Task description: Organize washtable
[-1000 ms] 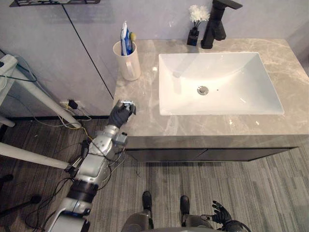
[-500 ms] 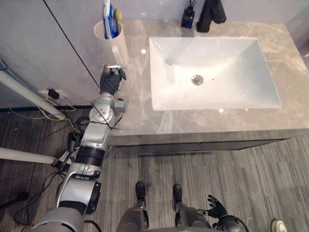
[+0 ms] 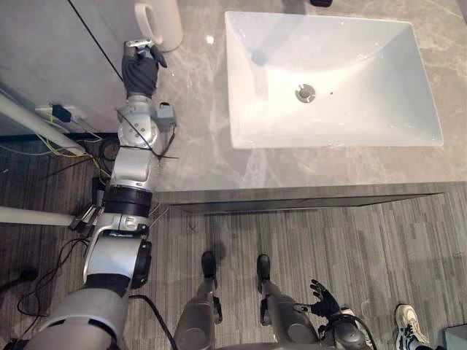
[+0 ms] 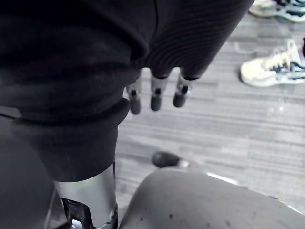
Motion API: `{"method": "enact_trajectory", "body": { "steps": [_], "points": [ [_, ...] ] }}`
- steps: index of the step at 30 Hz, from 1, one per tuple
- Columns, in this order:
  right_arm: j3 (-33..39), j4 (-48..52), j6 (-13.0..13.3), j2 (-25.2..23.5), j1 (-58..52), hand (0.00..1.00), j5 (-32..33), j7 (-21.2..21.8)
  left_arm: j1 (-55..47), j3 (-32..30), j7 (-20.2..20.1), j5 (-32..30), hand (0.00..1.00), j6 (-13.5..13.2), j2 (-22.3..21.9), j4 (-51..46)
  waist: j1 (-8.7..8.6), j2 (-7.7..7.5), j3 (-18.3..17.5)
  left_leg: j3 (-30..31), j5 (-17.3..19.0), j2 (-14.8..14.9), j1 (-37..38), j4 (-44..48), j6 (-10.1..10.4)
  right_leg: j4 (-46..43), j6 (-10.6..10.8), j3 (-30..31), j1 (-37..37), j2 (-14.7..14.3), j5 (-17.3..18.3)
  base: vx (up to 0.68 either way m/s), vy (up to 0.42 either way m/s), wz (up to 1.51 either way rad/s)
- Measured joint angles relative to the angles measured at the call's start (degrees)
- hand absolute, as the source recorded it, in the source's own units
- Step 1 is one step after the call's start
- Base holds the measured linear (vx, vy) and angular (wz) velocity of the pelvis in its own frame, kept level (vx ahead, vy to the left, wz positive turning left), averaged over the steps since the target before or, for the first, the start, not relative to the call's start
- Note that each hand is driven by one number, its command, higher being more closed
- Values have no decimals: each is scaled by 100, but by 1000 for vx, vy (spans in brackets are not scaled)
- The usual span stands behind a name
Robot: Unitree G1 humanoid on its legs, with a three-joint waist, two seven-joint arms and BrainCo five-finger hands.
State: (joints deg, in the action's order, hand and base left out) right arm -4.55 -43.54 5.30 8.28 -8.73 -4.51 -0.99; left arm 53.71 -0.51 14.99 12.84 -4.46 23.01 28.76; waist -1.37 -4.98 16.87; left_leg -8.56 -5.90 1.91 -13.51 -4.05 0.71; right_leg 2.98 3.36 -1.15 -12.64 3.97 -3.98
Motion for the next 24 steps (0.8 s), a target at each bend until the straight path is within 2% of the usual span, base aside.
{"method": "enact_trajectory", "body": {
  "steps": [6, 15, 19, 24],
  "points": [
    [-25, 227, 84, 18, 1, 0, 67, -15, 635, 46, 19, 5, 100, 11, 213, 335, -39, -39, 301, -13, -40, -4, -33, -5, -7, -90, -4, 21, -83, 4, -6, -6, 5, -1],
    [-85, 241, 103, 28, 3, 0, 217, -31, 862, 111, 35, 52, 100, 4, 241, 381, -83, -52, 316, -23, -69, -6, -96, -38, -16, -83, -3, 21, -158, 3, -18, 20, 7, 0],
    [-85, 240, 104, 26, 5, 0, 215, -31, 521, 235, 13, 51, 100, 18, 188, -152, -80, -51, 315, -23, -69, -16, -81, -39, -16, -79, -3, 21, -141, 11, -18, 0, 0, 0],
    [-53, 206, 82, 29, 7, 0, 212, -26, -615, 257, -36, 49, 100, 7, -78, -1480, -48, 25, 268, -19, -67, -31, 84, -119, -14, 12, -3, 15, 25, 16, -17, 6, 2, 0]
  ]
}}
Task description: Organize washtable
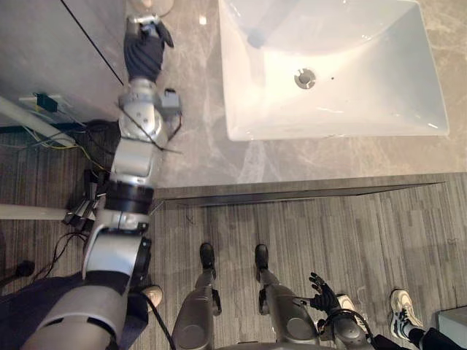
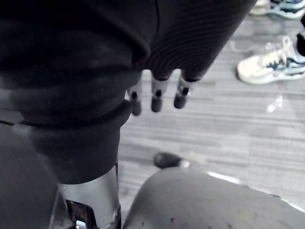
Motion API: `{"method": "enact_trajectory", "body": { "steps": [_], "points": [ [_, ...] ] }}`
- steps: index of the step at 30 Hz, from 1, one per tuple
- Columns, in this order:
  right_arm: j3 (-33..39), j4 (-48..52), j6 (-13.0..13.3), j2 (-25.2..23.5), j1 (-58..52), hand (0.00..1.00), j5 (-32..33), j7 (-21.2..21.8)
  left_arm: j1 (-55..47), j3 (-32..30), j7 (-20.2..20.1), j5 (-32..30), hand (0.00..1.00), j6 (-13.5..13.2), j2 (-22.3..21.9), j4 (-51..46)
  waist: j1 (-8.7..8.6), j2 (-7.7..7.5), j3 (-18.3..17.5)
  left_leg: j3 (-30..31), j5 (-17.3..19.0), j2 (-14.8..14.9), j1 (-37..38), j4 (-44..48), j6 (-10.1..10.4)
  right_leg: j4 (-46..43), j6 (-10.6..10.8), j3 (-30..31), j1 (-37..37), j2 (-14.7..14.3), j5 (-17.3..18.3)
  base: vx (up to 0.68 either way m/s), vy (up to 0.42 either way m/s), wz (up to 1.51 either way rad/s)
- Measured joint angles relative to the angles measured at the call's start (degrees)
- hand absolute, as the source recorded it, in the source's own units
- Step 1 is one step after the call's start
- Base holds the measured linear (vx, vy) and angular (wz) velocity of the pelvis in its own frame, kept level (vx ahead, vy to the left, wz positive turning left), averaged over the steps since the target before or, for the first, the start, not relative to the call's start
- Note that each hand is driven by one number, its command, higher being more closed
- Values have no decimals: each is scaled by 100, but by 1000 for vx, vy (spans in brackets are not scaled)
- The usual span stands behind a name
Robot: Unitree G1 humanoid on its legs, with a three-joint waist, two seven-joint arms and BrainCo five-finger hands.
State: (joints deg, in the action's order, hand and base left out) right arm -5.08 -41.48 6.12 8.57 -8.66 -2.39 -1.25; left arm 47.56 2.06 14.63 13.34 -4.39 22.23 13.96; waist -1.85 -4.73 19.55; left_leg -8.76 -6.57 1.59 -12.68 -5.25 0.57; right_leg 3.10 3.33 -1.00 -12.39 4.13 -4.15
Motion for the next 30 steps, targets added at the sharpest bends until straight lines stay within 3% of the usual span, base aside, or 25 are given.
{"method": "enact_trajectory", "body": {
  "steps": [12, 15, 17, 21, 25, 30],
  "points": [
    [357, -743, -48, 92, -56, 0, -49, 148, -3802, -454, -640, 30, 100, -62, -912, -2807, 378, 498, -772, 293, 114, 1, 571, -5, 121, 95, -11, -287, 737, -4, 175, 39, 4, 12],
    [394, -1048, -55, 125, -112, 0, -62, 154, -4840, -615, -702, -550, 100, -248, -1370, -3472, 571, 588, -1107, 423, 151, -8, 781, -9, 139, 71, -16, -417, 968, 2, 284, -7, 2, 20],
    [408, -1146, -56, 141, -184, 0, -61, 160, -5361, -660, -720, -686, 100, -264, -1595, -3698, 604, 625, -1268, 528, 151, -16, 840, -11, 140, 65, -18, -528, 1076, 7, 329, 11, -4, 30],
    [409, -1344, -103, 136, -201, 0, -227, 176, -6346, -743, -845, -747, 100, -276, -2073, -3836, 681, 630, -1508, 725, 150, -26, 963, -13, 142, 66, -15, -754, 1308, 9, 385, 5, -4, 30],
    [395, -1395, -148, 121, -287, 0, -251, 275, -6700, -748, -963, -743, 100, -240, -2349, -3819, 760, 595, -1658, 973, 131, -53, 966, -17, 160, 64, -11, -1004, 1427, 17, 423, -17, -7, 33],
    [330, -1393, -188, 25, -383, 0, -247, 273, -6881, -726, -975, -730, 100, -198, -2558, -3588, 766, 438, -1818, 1218, 108, -68, 1013, -16, 190, -36, -18, -1321, 1574, 24, 549, 0, -16, 30]
  ]
}}
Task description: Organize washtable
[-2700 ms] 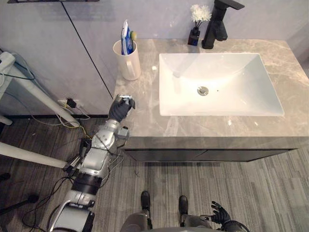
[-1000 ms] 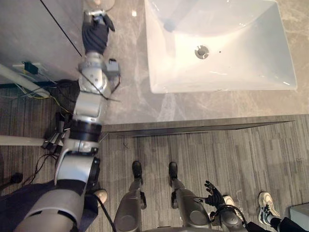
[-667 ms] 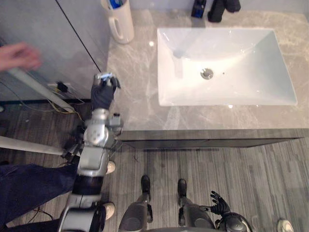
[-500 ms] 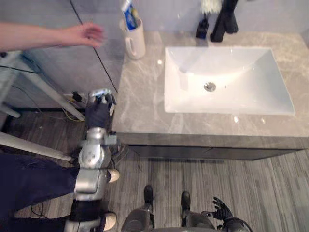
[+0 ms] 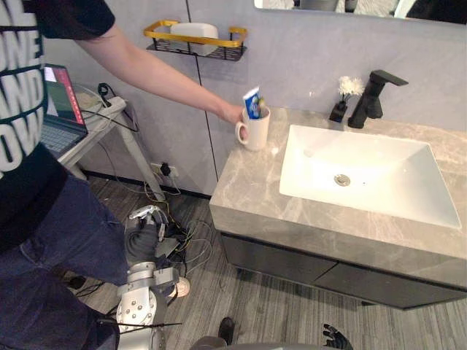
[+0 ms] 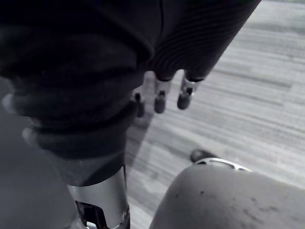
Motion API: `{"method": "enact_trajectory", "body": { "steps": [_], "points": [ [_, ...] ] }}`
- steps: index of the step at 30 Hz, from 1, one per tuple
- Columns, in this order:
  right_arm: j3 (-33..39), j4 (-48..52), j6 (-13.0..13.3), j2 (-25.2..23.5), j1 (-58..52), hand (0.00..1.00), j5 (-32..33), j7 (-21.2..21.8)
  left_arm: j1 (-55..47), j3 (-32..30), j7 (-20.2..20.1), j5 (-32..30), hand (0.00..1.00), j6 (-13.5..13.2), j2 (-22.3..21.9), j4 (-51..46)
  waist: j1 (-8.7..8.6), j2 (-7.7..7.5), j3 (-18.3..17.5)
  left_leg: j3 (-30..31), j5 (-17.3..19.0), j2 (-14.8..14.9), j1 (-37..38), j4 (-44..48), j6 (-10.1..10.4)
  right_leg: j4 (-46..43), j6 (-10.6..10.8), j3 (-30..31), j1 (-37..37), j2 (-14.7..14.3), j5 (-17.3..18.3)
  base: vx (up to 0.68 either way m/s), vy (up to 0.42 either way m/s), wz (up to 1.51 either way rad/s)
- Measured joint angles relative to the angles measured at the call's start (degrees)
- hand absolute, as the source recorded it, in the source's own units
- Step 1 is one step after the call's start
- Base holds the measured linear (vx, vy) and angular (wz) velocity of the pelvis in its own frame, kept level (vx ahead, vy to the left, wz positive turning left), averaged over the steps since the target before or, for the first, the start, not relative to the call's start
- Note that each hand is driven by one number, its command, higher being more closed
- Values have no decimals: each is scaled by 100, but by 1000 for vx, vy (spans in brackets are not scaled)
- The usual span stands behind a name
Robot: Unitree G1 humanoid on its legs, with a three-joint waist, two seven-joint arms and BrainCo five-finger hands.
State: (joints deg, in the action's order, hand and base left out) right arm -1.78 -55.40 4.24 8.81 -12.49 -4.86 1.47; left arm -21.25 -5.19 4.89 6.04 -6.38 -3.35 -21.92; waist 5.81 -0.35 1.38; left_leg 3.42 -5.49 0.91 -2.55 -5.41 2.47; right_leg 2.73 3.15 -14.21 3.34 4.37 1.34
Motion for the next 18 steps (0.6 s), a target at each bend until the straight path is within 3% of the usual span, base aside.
{"method": "enact_trajectory", "body": {
  "steps": [5, 18],
  "points": [
    [0, 82, -36, -105, -122, 0, 5, -2, 5, 18, -104, -14, 100, 157, -74, 224, -1, -143, -93, 141, 0, 11, 45, 0, 3, -273, -14, -244, 38, 15, 234, 16, -31, 26],
    [30, 521, -74, -204, -321, 0, 17, -5, 219, 113, -123, -21, 100, 166, -95, 224, -26, -202, -249, -96, 66, 54, 115, -1, -28, -394, -17, -123, 15, 31, 320, 10, -9, -5]
  ]
}}
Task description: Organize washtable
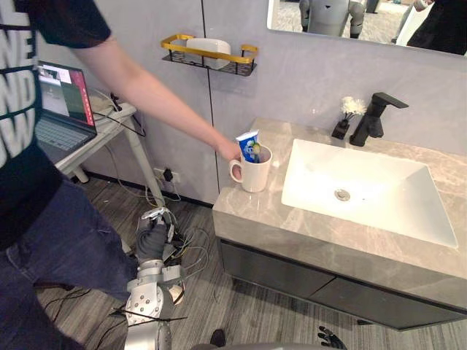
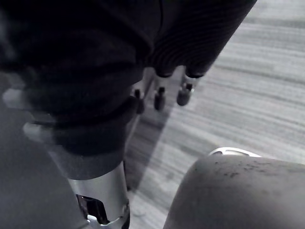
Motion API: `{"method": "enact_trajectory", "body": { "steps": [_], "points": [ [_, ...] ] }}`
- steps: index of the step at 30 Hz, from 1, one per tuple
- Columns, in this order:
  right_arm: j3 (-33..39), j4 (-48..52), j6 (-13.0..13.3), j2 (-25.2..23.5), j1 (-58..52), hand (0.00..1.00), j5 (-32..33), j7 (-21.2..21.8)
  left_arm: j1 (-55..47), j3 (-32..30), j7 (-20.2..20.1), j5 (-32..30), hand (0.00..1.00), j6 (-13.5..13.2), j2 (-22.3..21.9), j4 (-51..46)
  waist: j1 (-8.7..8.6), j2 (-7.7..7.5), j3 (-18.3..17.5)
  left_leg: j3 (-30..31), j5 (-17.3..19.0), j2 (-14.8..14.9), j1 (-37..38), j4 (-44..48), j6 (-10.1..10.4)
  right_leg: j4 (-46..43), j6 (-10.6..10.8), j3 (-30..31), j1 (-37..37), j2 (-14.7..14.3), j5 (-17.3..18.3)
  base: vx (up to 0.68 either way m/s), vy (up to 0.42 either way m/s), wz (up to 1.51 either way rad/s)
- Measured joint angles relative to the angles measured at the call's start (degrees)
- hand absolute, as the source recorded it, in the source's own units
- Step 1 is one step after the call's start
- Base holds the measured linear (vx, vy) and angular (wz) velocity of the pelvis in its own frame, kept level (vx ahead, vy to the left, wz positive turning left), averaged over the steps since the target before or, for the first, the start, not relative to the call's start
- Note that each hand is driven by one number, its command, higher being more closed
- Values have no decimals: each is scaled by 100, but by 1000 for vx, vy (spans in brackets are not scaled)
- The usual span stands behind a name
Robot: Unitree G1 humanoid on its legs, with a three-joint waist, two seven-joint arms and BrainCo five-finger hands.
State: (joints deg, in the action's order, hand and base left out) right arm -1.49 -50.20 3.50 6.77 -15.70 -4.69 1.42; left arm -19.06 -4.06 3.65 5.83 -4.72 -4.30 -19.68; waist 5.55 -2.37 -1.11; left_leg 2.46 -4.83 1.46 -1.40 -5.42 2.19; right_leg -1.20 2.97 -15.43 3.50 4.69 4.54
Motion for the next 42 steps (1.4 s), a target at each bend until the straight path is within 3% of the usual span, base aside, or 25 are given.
{"method": "enact_trajectory", "body": {
  "steps": [10, 14, 17, 21, 25, 27, 38, 42],
  "points": [
    [-9, -157, 56, -9, 36, 0, 13, 0, 18, 924, -294, 310, 100, -2, 197, -11, -28, -37, -85, -121, -3, 39, -53, 3, 13, 61, -16, 137, -139, -38, 0, 6, -8, -8],
    [-16, -429, 56, 4, 174, 0, 11, 3, 305, 1129, -403, 592, 100, 0, 568, 24, -34, -49, -109, -133, -23, 54, -55, 2, -10, 138, -25, 166, -118, -67, -15, 5, -3, -1],
    [-20, -532, 41, 62, 258, 0, 9, 4, 671, 1123, -614, 1191, 100, 62, 806, 382, -72, 22, -141, -194, -14, 54, -55, -3, -2, 199, -16, 270, -124, -69, -51, 12, -1, -11],
    [-16, -599, 40, 116, 361, 0, 9, 12, 1077, 1073, -611, 1602, 100, 195, 1090, 811, -174, 118, -116, -316, -2, 67, -74, -7, 5, 369, -15, 406, -140, -96, -197, -6, 0, -21],
    [-9, -681, 18, 145, 381, 0, -5, 22, 1609, 1059, -603, 1787, 100, 201, 1350, 1377, -214, 110, -84, -408, 2, 89, -90, -9, 8, 442, -4, 503, -173, -120, -248, -14, -7, -16],
    [-9, -679, 9, 147, 454, 0, -17, 68, 1720, 934, -605, 1941, 100, 205, 1538, 1530, -334, 83, 0, -434, 9, 104, -90, -10, 17, 453, -12, 551, -188, -137, -262, -12, -10, -9],
    [-27, -638, 3, 135, 509, 0, -94, 249, 2347, 667, -579, 1998, 100, 251, 1908, 2143, -367, 25, 167, -644, 85, 152, -140, -1, 58, 548, -41, 778, -302, -182, -353, 11, -10, -11],
    [-93, -472, 4, 135, 530, 0, -216, 256, 2527, 611, -470, 1858, 100, 294, 1936, 2260, -479, 26, 189, -708, 114, 150, -142, 0, 57, 551, -36, 840, -334, -180, -357, 23, -4, -10]
  ]
}}
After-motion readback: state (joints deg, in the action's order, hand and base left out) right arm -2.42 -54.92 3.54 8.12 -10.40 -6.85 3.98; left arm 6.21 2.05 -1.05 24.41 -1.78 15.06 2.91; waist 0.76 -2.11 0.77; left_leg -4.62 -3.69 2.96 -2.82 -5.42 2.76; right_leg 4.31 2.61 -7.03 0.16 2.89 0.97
